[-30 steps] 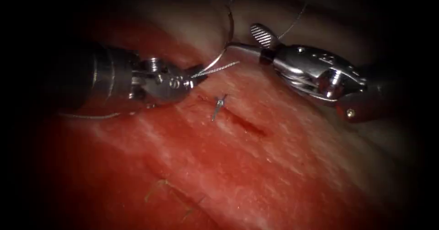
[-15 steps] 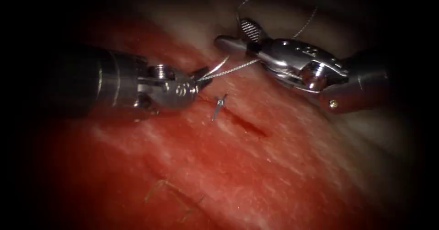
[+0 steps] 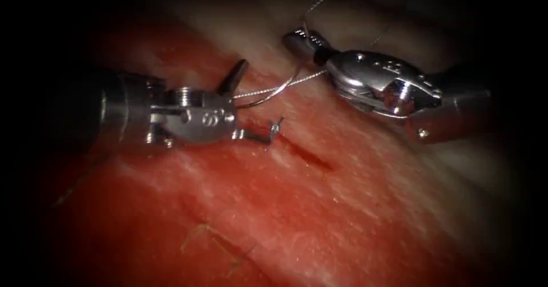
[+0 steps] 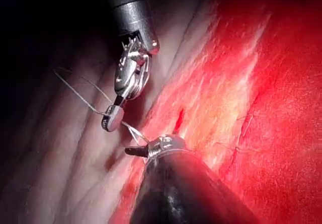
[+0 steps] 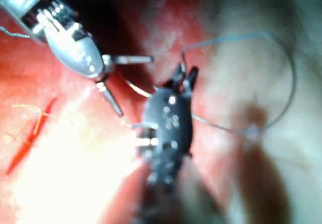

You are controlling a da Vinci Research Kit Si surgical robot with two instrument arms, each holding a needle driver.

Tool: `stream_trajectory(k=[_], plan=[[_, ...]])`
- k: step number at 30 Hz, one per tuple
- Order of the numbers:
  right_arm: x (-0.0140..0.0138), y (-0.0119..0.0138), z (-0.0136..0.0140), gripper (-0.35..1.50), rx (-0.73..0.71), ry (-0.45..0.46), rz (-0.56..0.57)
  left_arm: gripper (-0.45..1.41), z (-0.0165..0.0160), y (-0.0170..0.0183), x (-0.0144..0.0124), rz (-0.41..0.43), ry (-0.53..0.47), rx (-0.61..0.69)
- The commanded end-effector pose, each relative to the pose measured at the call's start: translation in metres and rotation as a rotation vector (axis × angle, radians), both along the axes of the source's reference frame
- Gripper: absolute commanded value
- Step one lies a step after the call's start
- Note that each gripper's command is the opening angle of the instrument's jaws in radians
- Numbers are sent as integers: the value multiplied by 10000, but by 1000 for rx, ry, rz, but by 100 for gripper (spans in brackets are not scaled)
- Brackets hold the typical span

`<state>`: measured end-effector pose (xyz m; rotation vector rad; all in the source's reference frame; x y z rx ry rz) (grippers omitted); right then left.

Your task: Wound Closure

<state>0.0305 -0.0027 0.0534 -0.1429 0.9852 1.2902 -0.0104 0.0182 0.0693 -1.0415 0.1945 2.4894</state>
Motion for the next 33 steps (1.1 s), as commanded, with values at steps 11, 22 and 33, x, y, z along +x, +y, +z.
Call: stream_trajectory(k=[11, 22, 33], plan=[[-29, 19, -24, -35, -183, 182, -6, 89, -38, 7, 30, -28, -423, 427], [-66, 26, -8, -35, -156, 428, -443, 54, -55, 18, 44, 64, -780, 655], [-43, 11, -12, -35, -374, 497, -732, 86, -13, 48, -1, -129, -633, 777]])
